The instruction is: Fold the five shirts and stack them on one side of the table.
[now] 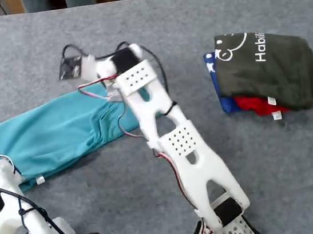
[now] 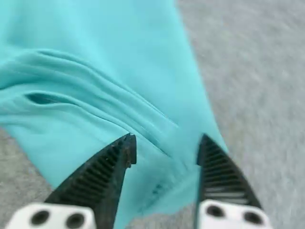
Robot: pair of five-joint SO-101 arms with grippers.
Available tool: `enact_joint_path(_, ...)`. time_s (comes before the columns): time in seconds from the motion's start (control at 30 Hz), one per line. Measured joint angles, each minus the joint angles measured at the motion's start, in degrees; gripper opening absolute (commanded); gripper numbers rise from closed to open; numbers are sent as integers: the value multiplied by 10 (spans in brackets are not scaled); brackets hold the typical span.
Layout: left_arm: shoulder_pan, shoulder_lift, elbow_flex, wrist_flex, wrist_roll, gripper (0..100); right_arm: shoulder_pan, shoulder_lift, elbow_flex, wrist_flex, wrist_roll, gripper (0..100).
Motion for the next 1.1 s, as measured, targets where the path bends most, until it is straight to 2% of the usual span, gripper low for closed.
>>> enact_joint_path(0.07, 0, 0, 0, 0, 0, 33, 7, -19, -2, 1, -34, 39)
enact_joint_path(0.23, 0, 0, -9, 19, 0, 34, 7, -128, 34, 1, -105, 16)
enact_joint_path(0.37, 8, -30, -64, 125, 0, 45, 8, -235, 154, 1, -118, 15)
enact_joint_path(0.53, 10, -105, -196, 310, 0, 182, 8, -363, 360, 2, -118, 15)
enact_joint_path(0.63, 10, -109, -266, 387, 3, 205, 8, -418, 469, 1, -118, 15)
enact_joint_path(0.8, 4, -1, -348, 422, 33, 206, 8, -476, 606, 1, -118, 15)
enact_joint_path(0.93, -18, 136, -435, 459, 34, 207, 8, -513, 669, 0, -118, 15)
enact_joint_path(1.1, -20, 308, -530, 463, 34, 207, 8, -547, 716, 0, -118, 15)
